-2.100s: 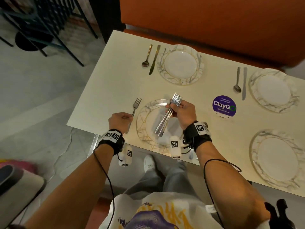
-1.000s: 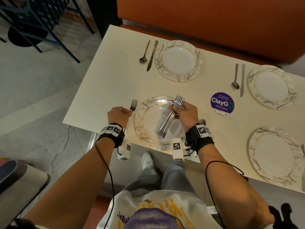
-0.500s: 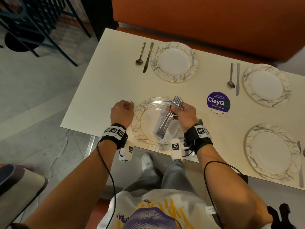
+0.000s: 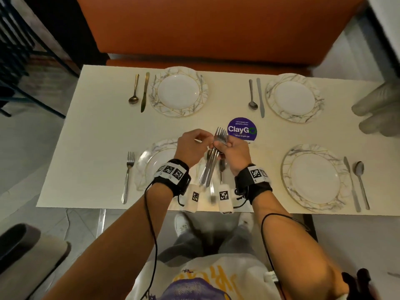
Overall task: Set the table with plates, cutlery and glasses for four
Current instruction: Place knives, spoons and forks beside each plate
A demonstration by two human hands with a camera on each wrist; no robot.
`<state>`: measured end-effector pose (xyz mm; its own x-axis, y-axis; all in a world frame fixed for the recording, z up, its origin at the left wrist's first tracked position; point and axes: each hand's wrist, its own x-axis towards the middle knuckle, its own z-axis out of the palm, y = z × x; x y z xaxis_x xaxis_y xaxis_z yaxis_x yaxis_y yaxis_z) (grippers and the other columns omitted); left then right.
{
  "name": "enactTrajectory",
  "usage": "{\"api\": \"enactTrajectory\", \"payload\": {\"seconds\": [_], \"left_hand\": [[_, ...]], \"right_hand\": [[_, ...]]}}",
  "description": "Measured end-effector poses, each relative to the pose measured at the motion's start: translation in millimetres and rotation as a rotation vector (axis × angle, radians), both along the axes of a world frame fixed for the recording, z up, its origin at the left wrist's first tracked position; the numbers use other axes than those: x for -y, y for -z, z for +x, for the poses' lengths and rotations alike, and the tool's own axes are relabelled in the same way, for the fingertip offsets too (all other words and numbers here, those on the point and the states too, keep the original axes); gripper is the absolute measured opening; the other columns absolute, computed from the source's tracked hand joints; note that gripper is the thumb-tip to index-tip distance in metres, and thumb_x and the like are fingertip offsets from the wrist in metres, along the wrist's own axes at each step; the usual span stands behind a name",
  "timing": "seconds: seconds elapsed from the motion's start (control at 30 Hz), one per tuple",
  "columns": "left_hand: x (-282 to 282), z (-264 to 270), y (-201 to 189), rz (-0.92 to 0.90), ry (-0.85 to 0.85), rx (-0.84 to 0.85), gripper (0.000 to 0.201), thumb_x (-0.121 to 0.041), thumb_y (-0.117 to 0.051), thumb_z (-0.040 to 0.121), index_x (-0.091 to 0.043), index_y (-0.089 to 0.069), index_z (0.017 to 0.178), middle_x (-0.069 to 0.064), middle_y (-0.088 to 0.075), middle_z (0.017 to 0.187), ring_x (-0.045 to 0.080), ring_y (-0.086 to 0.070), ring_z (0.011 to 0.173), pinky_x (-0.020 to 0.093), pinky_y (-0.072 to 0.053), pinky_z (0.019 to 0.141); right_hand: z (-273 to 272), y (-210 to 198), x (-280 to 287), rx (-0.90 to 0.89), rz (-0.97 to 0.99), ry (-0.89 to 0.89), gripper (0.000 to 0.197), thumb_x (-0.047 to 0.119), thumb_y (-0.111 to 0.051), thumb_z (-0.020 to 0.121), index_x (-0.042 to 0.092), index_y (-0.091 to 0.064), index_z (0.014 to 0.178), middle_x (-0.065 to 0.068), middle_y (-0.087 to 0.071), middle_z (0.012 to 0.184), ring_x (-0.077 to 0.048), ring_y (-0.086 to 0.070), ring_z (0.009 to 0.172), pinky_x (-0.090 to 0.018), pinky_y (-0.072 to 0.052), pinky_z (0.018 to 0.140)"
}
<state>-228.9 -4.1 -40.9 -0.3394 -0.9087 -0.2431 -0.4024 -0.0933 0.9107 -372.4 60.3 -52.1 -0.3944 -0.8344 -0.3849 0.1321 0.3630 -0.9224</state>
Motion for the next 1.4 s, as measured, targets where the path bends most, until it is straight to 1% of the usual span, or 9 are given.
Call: {"api": "enactTrajectory", "payload": {"seconds": [0.13, 0.23, 0.4, 0.63, 0.87, 1.0, 1.1, 1.3, 1.4], "left_hand": [[-8.4, -52.6, -3.6, 0.036, 0.028, 0.015, 0.012, -0.021, -0.078, 0.090, -0.017, -0.076, 0.101, 0.000, -0.076, 0.089, 0.013, -0.073, 0.077, 0.027, -0.060, 0.064], [-18.9, -94.6, -2.0, 0.088, 0.021, -0.003, 0.010, -0.018, -0.079, 0.089, -0.019, -0.078, 0.098, 0.002, -0.077, 0.087, 0.012, -0.072, 0.073, 0.025, -0.057, 0.059], [-41.4, -165.3, 4.3, 0.090, 0.010, 0.054, 0.003, -0.018, -0.076, 0.091, -0.018, -0.076, 0.094, 0.002, -0.077, 0.086, 0.016, -0.072, 0.076, 0.028, -0.059, 0.062], [-67.7, -235.1, 17.6, 0.154, -0.061, 0.068, 0.009, -0.012, -0.064, 0.099, -0.009, -0.070, 0.105, 0.010, -0.075, 0.092, 0.022, -0.074, 0.079, 0.036, -0.063, 0.066], [-77.8, -250.2, 32.1, 0.264, -0.214, 0.025, 0.010, -0.005, -0.062, 0.100, -0.003, -0.068, 0.108, 0.019, -0.074, 0.090, 0.023, -0.069, 0.068, 0.040, -0.065, 0.071], [-83.9, -240.6, 47.6, 0.258, -0.228, 0.154, 0.013, 0.001, -0.057, 0.100, -0.002, -0.069, 0.106, 0.015, -0.075, 0.091, 0.023, -0.070, 0.066, 0.024, -0.061, 0.057], [-90.3, -234.4, 59.7, 0.272, -0.230, 0.220, 0.014, 0.004, -0.058, 0.098, -0.003, -0.070, 0.102, 0.014, -0.075, 0.092, 0.024, -0.071, 0.065, 0.022, -0.058, 0.050], [-95.9, -229.4, 74.4, 0.176, -0.149, 0.356, 0.026, 0.000, -0.063, 0.095, -0.020, -0.069, 0.081, 0.005, -0.076, 0.080, 0.022, -0.074, 0.069, 0.029, -0.062, 0.065], [-96.9, -231.6, 77.2, 0.161, -0.184, 0.342, 0.023, 0.001, -0.060, 0.097, -0.015, -0.070, 0.083, 0.006, -0.076, 0.079, 0.022, -0.073, 0.062, 0.021, -0.058, 0.053]], "right_hand": [[-47.1, 1.9, -18.4, -0.009, -0.006, 0.012, 0.022, 0.004, -0.072, 0.092, 0.006, -0.073, 0.114, -0.014, -0.079, 0.092, -0.028, -0.077, 0.084, -0.035, -0.061, 0.068], [-88.1, 2.3, -33.6, 0.011, 0.000, 0.017, 0.022, 0.005, -0.072, 0.092, 0.004, -0.073, 0.114, -0.014, -0.079, 0.091, -0.026, -0.077, 0.080, -0.029, -0.057, 0.062], [-157.4, 3.7, -56.1, 0.057, 0.031, -0.011, 0.021, 0.004, -0.074, 0.089, 0.003, -0.073, 0.110, -0.015, -0.079, 0.090, -0.027, -0.077, 0.077, -0.030, -0.056, 0.061], [-235.8, 7.7, -77.2, 0.051, 0.076, -0.077, 0.018, 0.002, -0.076, 0.087, 0.001, -0.073, 0.104, -0.017, -0.079, 0.089, -0.032, -0.077, 0.075, -0.046, -0.059, 0.072], [-271.6, 15.5, -93.5, 0.042, 0.138, -0.098, 0.019, 0.003, -0.073, 0.088, 0.003, -0.072, 0.108, -0.014, -0.079, 0.086, -0.035, -0.077, 0.077, -0.039, -0.058, 0.070], [-278.5, 18.9, -101.5, 0.051, 0.147, -0.067, 0.015, 0.002, -0.071, 0.091, 0.004, -0.072, 0.106, -0.015, -0.079, 0.086, -0.034, -0.077, 0.077, -0.036, -0.056, 0.069], [-281.0, 22.0, -106.1, 0.063, 0.146, -0.038, 0.013, 0.002, -0.070, 0.092, 0.007, -0.073, 0.103, -0.016, -0.079, 0.088, -0.035, -0.077, 0.078, -0.038, -0.055, 0.070], [-282.2, 25.9, -114.8, 0.075, 0.132, -0.005, 0.013, 0.001, -0.069, 0.093, 0.003, -0.072, 0.106, -0.020, -0.078, 0.089, -0.033, -0.074, 0.074, -0.035, -0.054, 0.065], [-283.5, 26.0, -119.2, 0.064, 0.128, -0.008, 0.012, 0.001, -0.069, 0.093, 0.007, -0.072, 0.103, -0.019, -0.078, 0.089, -0.033, -0.075, 0.075, -0.035, -0.054, 0.064]]}}
